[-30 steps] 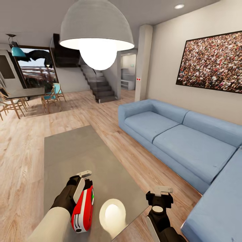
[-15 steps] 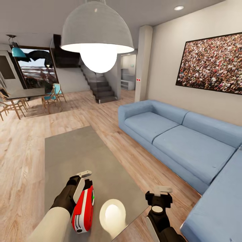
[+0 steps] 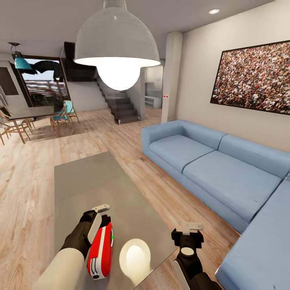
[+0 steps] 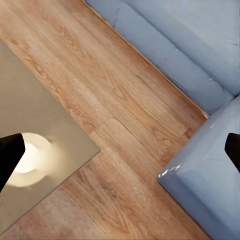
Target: Turn on the radio receiver that's on the table in the living room.
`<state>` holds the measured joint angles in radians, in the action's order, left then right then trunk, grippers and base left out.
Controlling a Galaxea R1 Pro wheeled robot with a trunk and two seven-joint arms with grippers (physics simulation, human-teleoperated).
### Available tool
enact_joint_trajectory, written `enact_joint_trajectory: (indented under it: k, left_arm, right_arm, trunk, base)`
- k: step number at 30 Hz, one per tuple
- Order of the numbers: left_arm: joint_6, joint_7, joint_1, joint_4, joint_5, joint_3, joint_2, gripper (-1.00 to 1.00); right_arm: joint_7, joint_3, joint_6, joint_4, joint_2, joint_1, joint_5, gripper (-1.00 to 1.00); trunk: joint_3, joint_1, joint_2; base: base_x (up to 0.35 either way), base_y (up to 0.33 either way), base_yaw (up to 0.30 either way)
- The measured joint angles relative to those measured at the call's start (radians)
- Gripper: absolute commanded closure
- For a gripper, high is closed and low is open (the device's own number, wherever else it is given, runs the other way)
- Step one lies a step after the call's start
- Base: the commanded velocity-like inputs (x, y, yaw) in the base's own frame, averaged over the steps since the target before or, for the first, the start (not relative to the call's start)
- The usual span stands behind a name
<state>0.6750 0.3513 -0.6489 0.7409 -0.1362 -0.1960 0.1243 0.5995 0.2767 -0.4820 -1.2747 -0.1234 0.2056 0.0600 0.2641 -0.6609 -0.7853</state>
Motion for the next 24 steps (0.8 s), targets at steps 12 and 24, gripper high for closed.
enact_joint_trajectory:
  k: [12,24]
  left_arm:
    - [0.000,0.000,0.000,0.000,0.000,0.001,0.001,-1.00]
    - [0.001,0.000,0.000,0.000,0.000,0.001,0.000,-1.00]
  right_arm:
    - [-0.001,-0.002,-0.007,0.001,-0.001,0.000,0.006,-1.00]
    - [-0.001,-0.002,-0.003,0.002,-0.001,0.000,0.006,-1.00]
  trunk:
    - [-0.038,0.046,0.084]
    - [-0.075,0.092,0.168]
  base:
    - [0.000,0.000,0.000]
    - [0.000,0.000,0.000]
